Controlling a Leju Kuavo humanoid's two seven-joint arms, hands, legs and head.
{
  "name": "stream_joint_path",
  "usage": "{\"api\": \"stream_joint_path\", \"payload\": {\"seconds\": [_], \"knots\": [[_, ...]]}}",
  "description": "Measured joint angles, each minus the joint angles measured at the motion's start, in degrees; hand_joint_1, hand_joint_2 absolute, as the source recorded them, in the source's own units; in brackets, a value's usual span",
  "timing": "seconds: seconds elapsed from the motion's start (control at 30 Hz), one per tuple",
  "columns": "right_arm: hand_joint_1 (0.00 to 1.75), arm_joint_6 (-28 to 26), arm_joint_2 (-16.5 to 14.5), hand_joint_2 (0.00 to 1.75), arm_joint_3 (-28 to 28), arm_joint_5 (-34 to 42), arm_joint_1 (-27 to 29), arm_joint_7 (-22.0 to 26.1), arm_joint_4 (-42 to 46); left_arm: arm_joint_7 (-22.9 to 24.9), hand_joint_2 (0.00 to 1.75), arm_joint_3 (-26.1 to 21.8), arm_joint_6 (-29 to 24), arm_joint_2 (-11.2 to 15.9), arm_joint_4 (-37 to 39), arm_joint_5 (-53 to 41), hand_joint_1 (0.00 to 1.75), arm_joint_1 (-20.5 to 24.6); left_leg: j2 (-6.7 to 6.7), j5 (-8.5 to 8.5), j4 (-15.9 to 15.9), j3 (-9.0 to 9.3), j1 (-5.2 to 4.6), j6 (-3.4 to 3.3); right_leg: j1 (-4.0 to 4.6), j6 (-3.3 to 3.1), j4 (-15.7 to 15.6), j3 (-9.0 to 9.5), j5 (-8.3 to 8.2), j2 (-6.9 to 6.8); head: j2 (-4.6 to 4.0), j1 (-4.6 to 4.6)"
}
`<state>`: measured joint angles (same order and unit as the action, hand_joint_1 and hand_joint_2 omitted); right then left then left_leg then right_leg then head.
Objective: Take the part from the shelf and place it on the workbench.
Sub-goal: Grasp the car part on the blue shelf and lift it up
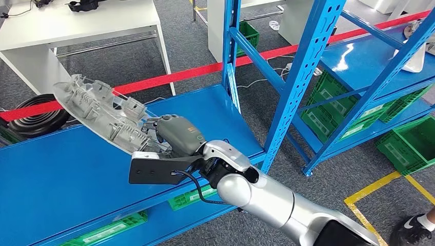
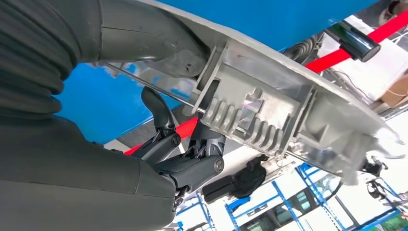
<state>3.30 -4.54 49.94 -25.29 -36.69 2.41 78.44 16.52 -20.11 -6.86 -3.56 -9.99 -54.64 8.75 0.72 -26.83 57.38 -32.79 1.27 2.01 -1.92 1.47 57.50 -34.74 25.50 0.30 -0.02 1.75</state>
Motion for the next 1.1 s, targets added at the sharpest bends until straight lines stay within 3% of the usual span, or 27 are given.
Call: {"api": "stream_joint_path", "payload": {"seconds": [0.43,0.67,0.8,1.1], "knots": [[1.75,-1.9,0.6,1.75,0.2,-1.6,0.7,0.8,0.5,0.0,0.00,-0.7,0.0,0.0,0.0,-0.1,0.00,0.0,0.00,0.00,0.0,-0.01,0.00,0.00,0.00,0.00,0.0,-0.01,0.00,0.00,0.00,-0.02],[1.75,-6.8,0.6,1.75,1.0,-5.6,0.8,1.8,3.2,-1.0,0.00,-0.8,-0.5,0.0,0.0,-0.6,0.00,-0.1,0.00,0.00,0.0,-0.02,0.00,0.00,0.00,0.00,0.0,-0.01,0.00,-0.01,0.00,-0.02],[1.75,-8.6,0.7,1.75,1.0,-7.3,0.8,2.4,5.2,-1.2,1.75,-1.0,-0.5,0.0,0.0,-0.7,0.00,-0.1,0.00,-0.01,0.0,-0.03,0.00,0.00,0.00,0.00,0.0,-0.01,0.01,-0.01,0.00,-0.02],[1.75,-11.8,1.0,1.75,2.0,-12.4,1.5,3.8,8.7,-1.8,1.75,-1.5,-0.6,-0.1,0.0,-1.0,0.00,-0.1,0.01,0.00,0.0,-0.04,0.00,0.00,0.00,0.00,0.0,-0.02,0.01,-0.02,0.00,-0.01]]}}
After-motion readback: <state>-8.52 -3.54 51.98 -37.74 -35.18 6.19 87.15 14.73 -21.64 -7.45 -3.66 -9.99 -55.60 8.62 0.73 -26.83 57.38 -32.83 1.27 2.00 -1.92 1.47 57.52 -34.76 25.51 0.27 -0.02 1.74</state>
